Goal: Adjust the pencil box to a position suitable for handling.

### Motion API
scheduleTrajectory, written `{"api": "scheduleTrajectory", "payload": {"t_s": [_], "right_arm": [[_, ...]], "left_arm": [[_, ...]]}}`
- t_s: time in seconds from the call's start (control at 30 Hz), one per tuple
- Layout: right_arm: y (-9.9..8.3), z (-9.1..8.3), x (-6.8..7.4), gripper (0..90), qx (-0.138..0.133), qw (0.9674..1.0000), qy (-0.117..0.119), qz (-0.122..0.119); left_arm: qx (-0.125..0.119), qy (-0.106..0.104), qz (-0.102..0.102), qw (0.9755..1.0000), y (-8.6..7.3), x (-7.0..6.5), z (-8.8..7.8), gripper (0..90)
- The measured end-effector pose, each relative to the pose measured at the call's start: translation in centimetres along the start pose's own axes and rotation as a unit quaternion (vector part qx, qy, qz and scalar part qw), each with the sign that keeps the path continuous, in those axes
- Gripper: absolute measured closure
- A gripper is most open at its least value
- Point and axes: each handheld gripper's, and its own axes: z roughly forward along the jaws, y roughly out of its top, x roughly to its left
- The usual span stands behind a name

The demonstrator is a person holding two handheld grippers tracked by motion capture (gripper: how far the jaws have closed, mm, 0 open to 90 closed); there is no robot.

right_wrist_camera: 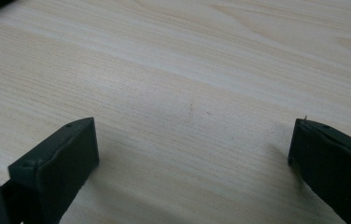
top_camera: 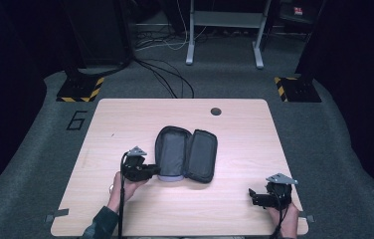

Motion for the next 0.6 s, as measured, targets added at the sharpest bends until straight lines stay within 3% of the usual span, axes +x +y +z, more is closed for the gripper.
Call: {"api": "scheduleTrajectory", "payload": {"t_s": [0.07, 0.23, 0.37, 0.5, 0.6], "right_arm": [[0.0, -0.1, -0.1, 2.1, 0.001, 1.0000, 0.000, -0.004], [0.0, -0.1, -0.1, 3.4, 0.001, 1.0000, -0.002, -0.002], [-0.1, -0.2, -0.2, 4.4, -0.002, 1.0000, 0.000, -0.003], [0.1, -0.3, -0.1, 8.2, 0.003, 0.9999, -0.008, 0.014], [0.4, -0.5, 0.5, 9.8, -0.005, 0.9994, 0.015, 0.032]], "left_arm": [[0.003, -0.018, -0.006, 0.9998, -0.4, -0.1, -0.1, 70.3], [-0.006, -0.034, -0.010, 0.9994, -0.9, -0.9, 0.3, 70.3], [-0.010, -0.028, -0.002, 0.9996, -0.9, -1.8, 0.5, 66.3], [-0.020, -0.023, 0.010, 0.9995, 0.1, -1.7, -0.7, 51.5], [-0.030, -0.012, 0.010, 0.9994, 1.2, -1.0, -1.7, 44.4]]}}
